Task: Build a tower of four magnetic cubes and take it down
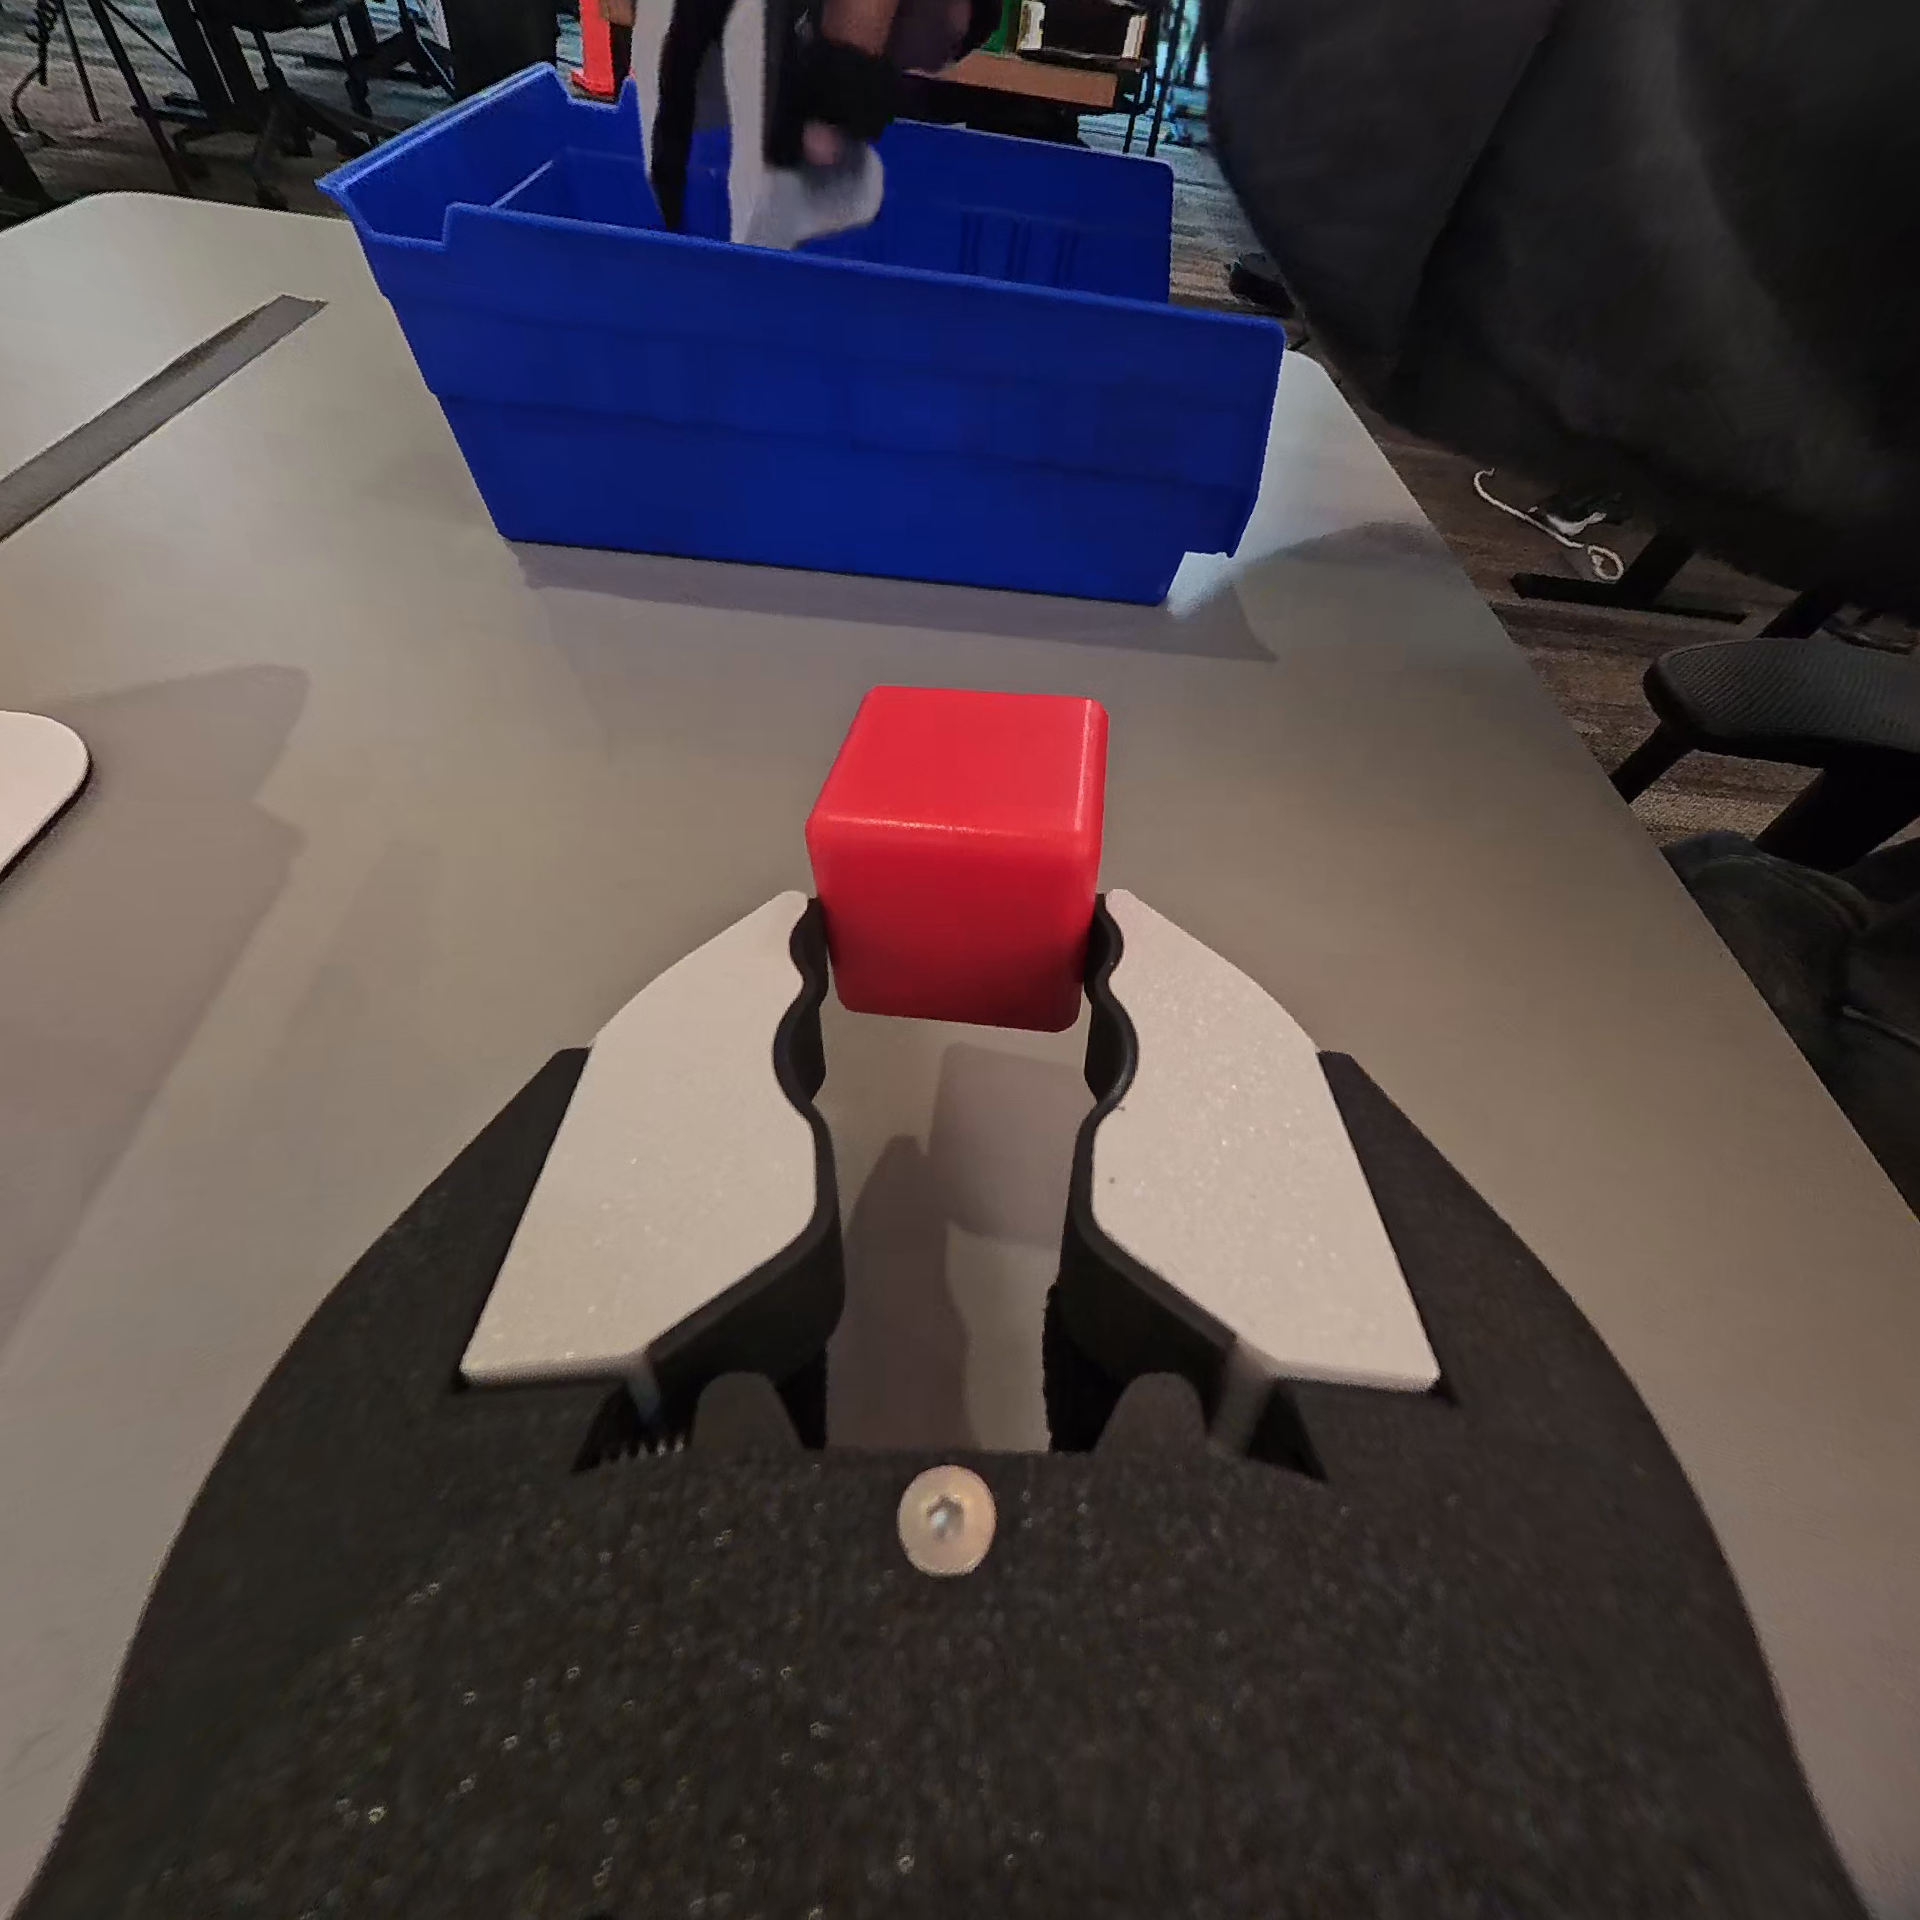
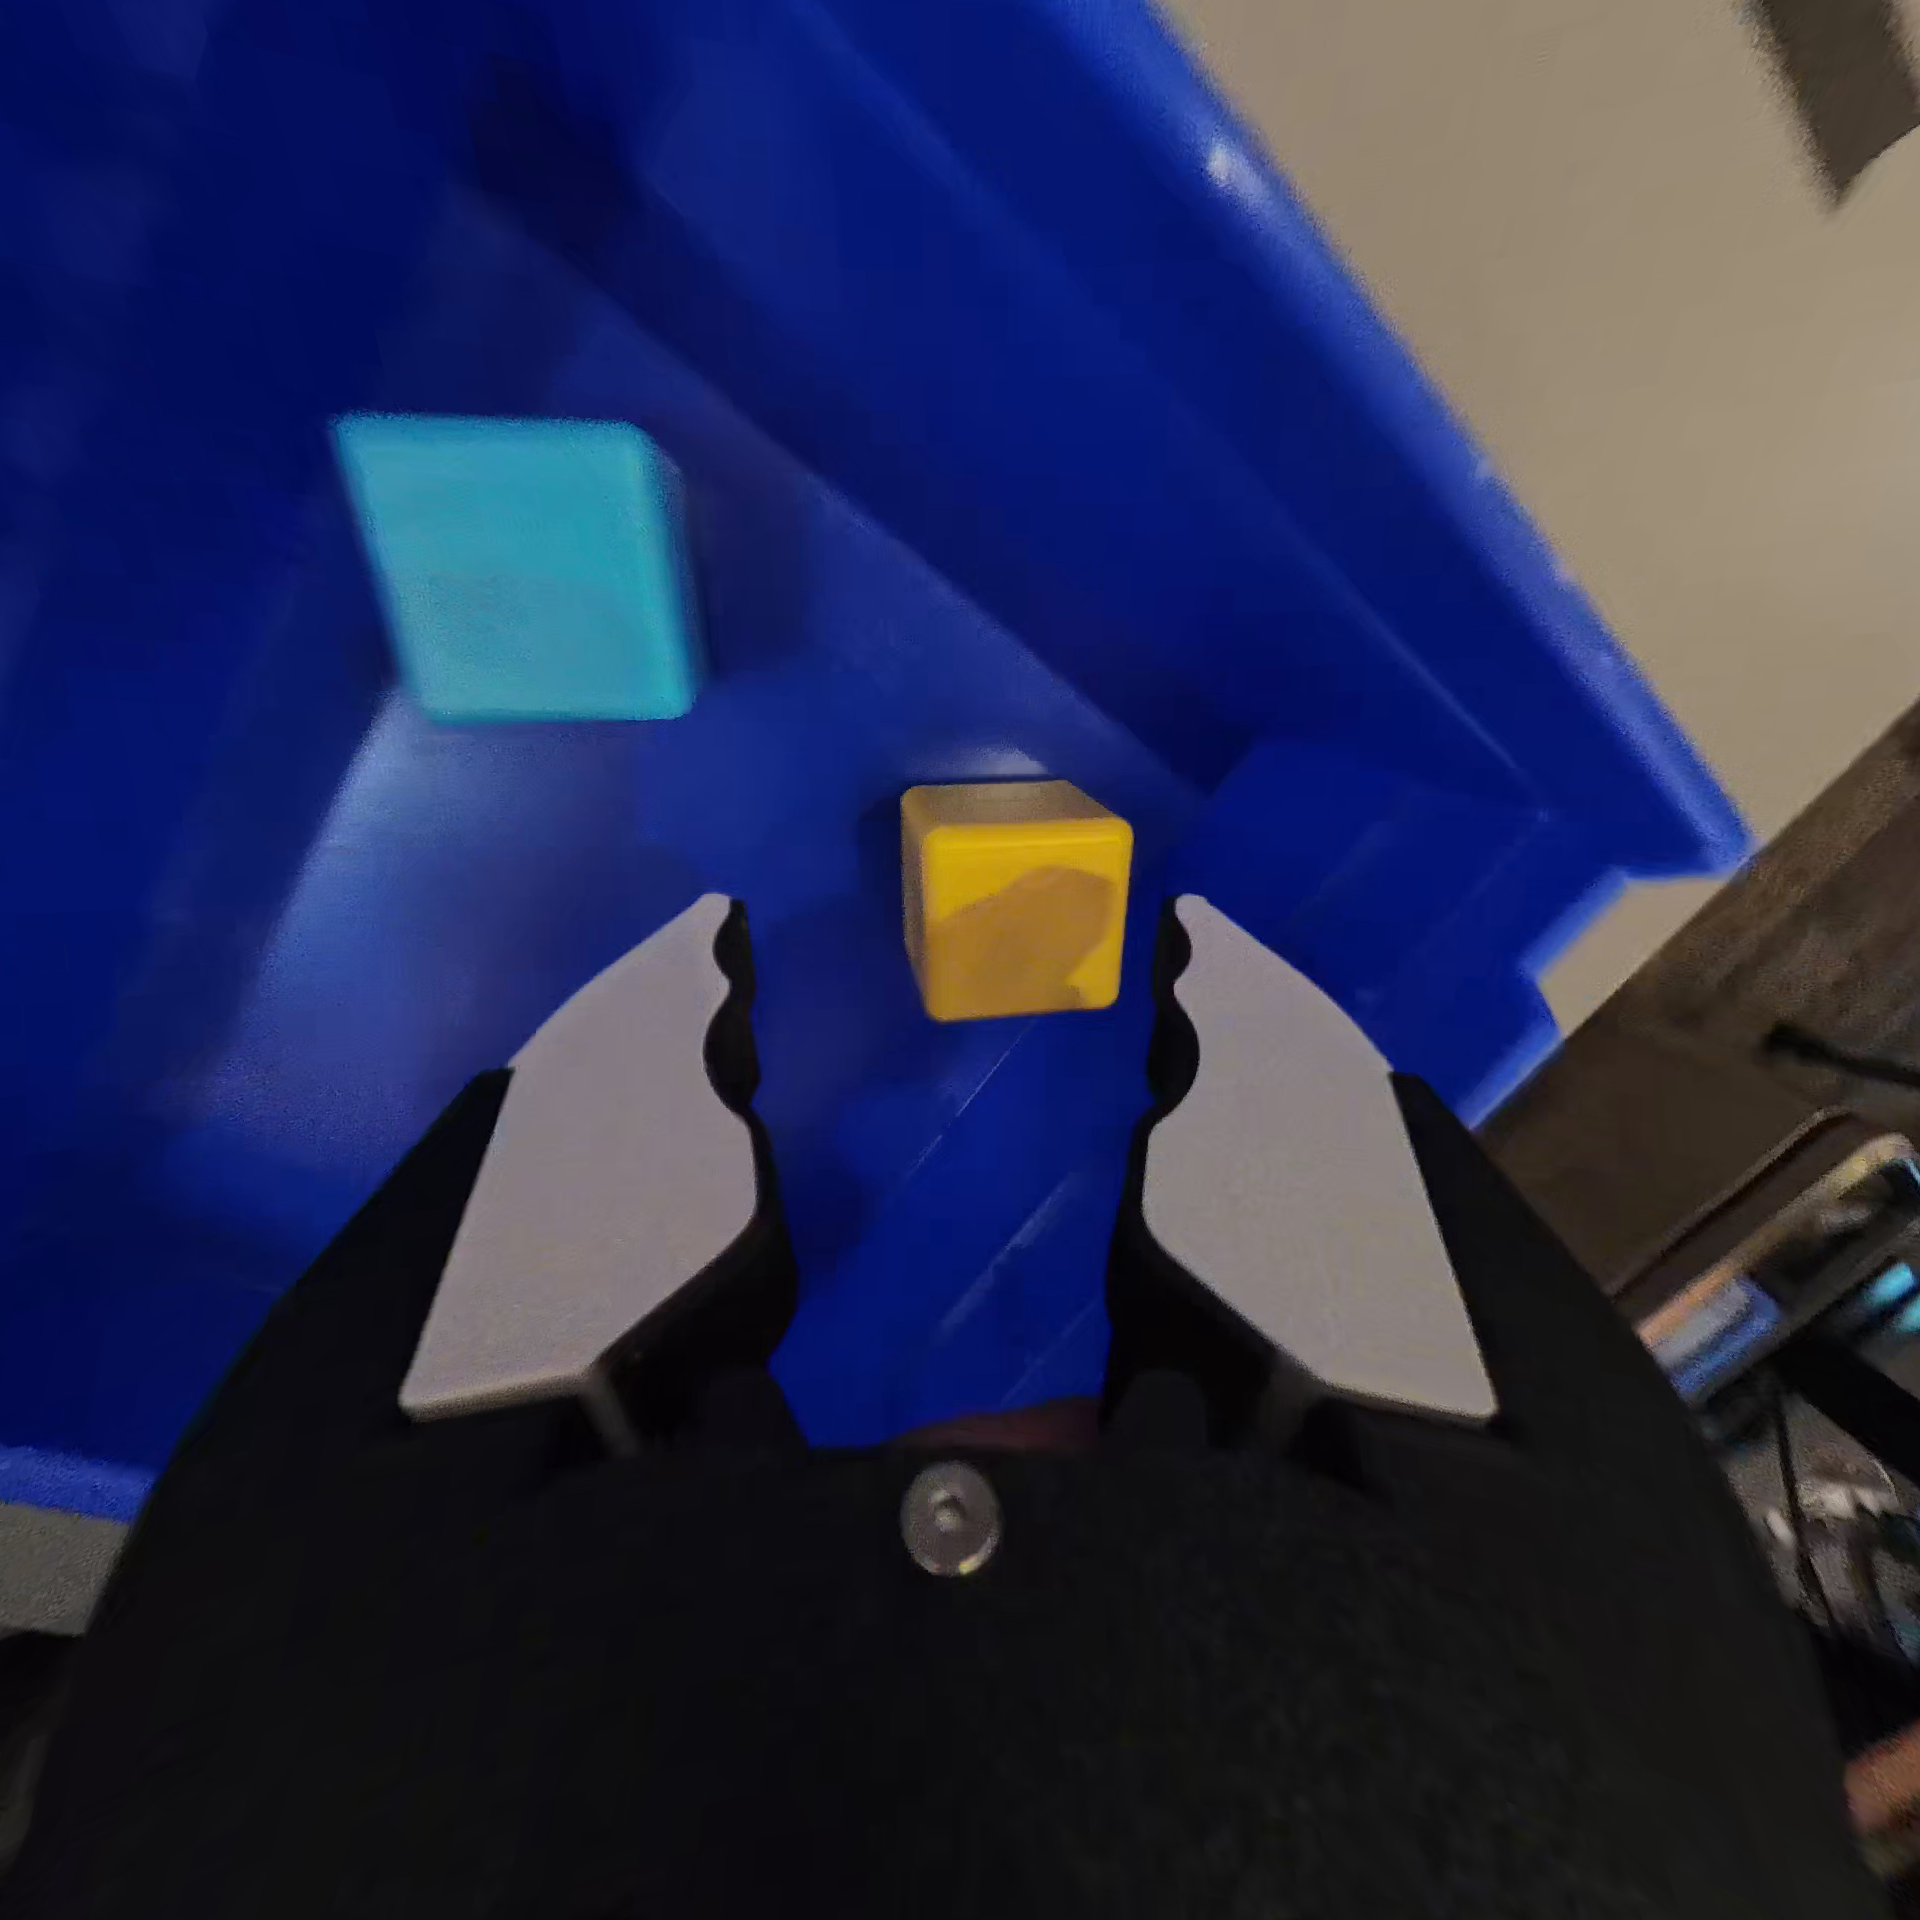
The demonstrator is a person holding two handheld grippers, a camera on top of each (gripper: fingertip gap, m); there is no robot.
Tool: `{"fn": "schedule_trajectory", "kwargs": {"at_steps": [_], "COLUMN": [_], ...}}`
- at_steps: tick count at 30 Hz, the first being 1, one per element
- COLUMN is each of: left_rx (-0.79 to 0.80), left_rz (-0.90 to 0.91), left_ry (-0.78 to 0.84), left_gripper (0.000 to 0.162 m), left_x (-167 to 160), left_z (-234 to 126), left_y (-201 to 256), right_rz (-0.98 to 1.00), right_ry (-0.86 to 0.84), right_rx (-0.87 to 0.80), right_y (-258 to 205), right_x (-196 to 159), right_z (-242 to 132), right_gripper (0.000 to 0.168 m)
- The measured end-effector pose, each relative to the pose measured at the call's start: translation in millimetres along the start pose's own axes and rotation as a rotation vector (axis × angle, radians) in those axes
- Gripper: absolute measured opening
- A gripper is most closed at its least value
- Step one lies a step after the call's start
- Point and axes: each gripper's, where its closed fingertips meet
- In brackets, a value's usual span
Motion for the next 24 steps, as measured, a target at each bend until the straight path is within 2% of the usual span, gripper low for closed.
{"fn": "schedule_trajectory", "kwargs": {"at_steps": [3,6,8,10,13,15,17,21,24], "left_rx": [0.001,0.003,0.004,0.009,0.034,0.056,0.078,0.086,0.105], "left_rz": [-0.004,-0.009,-0.014,-0.022,-0.030,-0.032,-0.032,0.000,0.022], "left_ry": [0.009,0.016,0.026,0.039,0.065,0.050,-0.022,-0.102,-0.148], "left_gripper": [0.047,0.047,0.047,0.047,0.047,0.047,0.047,0.047,0.047], "left_x": [0.8,1.5,2.3,3.3,5.1,2.2,-6.6,-12.7,-18.5], "left_z": [-1.2,-2.3,-3.6,-5.4,-9.8,-10.4,-6.4,3.2,9.1], "left_y": [-0.7,-1.5,-2.3,-3.8,-7.1,-9.4,-11.2,-5.6,-4.7], "right_rz": [-0.005,-0.048,-0.129,-0.207,-0.249,-0.243,-0.290,-0.287,-0.276], "right_ry": [0.312,0.700,0.976,1.148,1.224,1.212,1.110,1.095,1.076], "right_rx": [-0.014,0.024,0.197,0.413,0.574,0.614,0.665,0.666,0.599], "right_y": [-25.2,-85.6,-153.8,-220.0,-287.9,-315.3,-339.5,-346.8,-342.5], "right_x": [2.1,-8.4,-17.4,-29.2,-33.0,-27.6,-24.8,-24.2,-23.9], "right_z": [-58.6,-129.0,-170.5,-189.3,-172.5,-148.6,-123.5,-119.5,-111.3], "right_gripper": [0.072,0.068,0.059,0.058,0.058,0.056,0.054,0.048,0.049]}}
Point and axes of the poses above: each gripper's, where its closed fingertips meet, z out along the fingers, x out of its top, y = z × x across the jaws, and after that the axes turned 15 degrees about -y, right-handed
